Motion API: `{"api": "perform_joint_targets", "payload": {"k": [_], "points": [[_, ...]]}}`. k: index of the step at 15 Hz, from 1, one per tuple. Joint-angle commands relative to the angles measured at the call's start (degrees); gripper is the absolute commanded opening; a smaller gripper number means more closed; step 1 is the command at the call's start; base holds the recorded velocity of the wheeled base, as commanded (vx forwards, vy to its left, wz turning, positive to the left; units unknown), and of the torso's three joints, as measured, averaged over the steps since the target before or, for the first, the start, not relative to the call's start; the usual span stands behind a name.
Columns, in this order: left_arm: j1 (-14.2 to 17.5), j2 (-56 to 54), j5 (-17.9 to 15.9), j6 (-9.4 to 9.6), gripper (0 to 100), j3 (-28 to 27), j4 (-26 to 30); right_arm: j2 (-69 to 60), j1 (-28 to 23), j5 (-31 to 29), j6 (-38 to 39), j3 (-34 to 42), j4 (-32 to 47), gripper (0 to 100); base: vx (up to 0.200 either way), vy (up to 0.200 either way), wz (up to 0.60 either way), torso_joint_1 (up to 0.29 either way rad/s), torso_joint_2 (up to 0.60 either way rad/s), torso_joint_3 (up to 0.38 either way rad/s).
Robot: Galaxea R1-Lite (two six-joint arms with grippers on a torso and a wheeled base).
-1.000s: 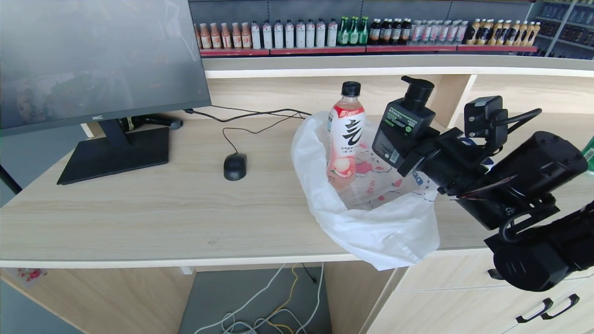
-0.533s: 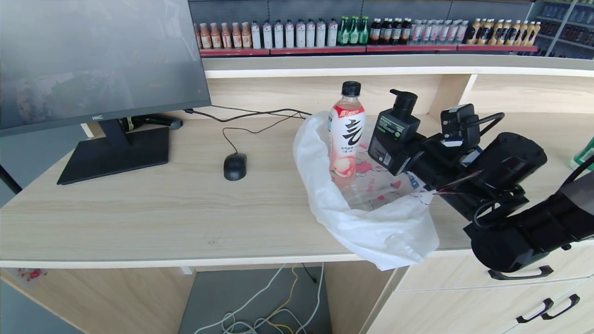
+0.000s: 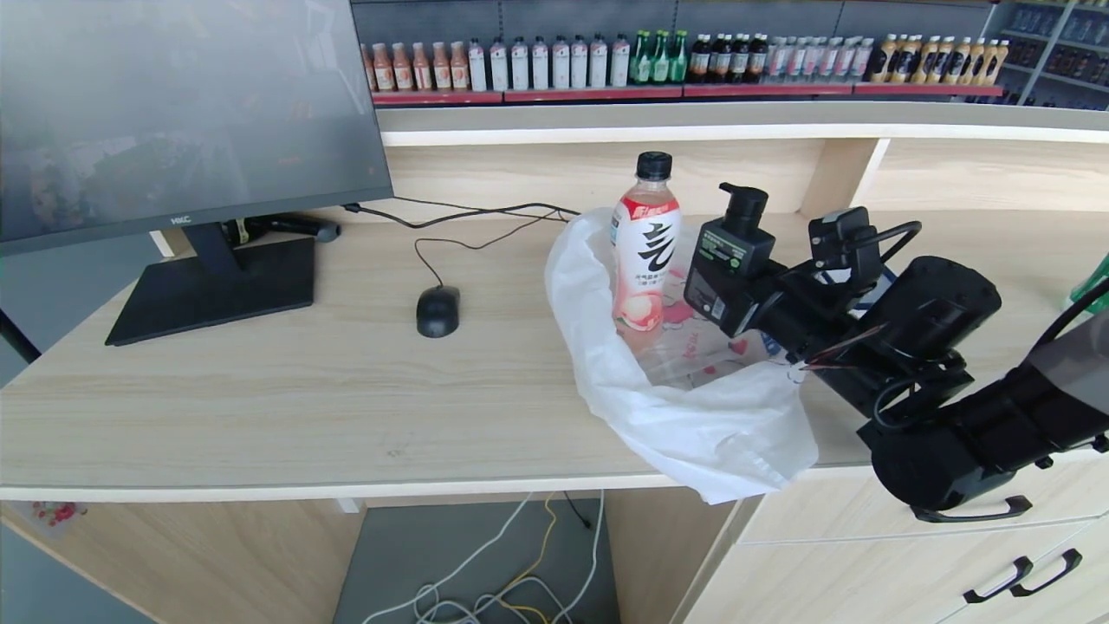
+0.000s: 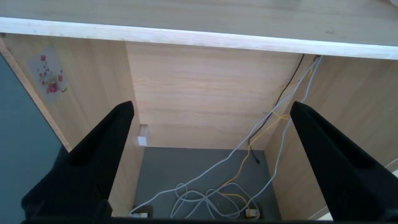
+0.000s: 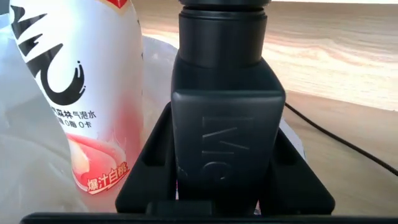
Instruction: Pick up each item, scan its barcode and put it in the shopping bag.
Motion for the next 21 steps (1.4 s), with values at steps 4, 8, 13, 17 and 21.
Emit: {"api": "perform_joint_targets", "payload": {"k": [4,8,13,17,21], "points": [[0.02,-0.01,-0.01,-0.02,100,0.0,0.0,1.77,0.12,0.03,-0.72,0.65,-0.19,0,0.0,0.0,0.0,0.0,0.0,0.0],[0.02,-0.01,-0.01,-0.02,100,0.0,0.0,2.56,0.29,-0.05,-1.51,3.11,-0.9,0,0.0,0.0,0.0,0.0,0.0,0.0],[0.02,-0.01,-0.01,-0.02,100,0.0,0.0,2.83,0.38,-0.14,-1.69,2.93,-0.9,0,0.0,0.0,0.0,0.0,0.0,0.0],[0.02,-0.01,-0.01,-0.02,100,0.0,0.0,2.74,0.38,0.12,-2.13,3.46,-0.9,0,0.0,0.0,0.0,0.0,0.0,0.0],[0.02,-0.01,0.07,-0.02,100,0.0,0.0,2.65,0.38,0.03,-2.13,4.43,-0.9,0,0.0,0.0,0.0,0.0,0.0,0.0]]}}
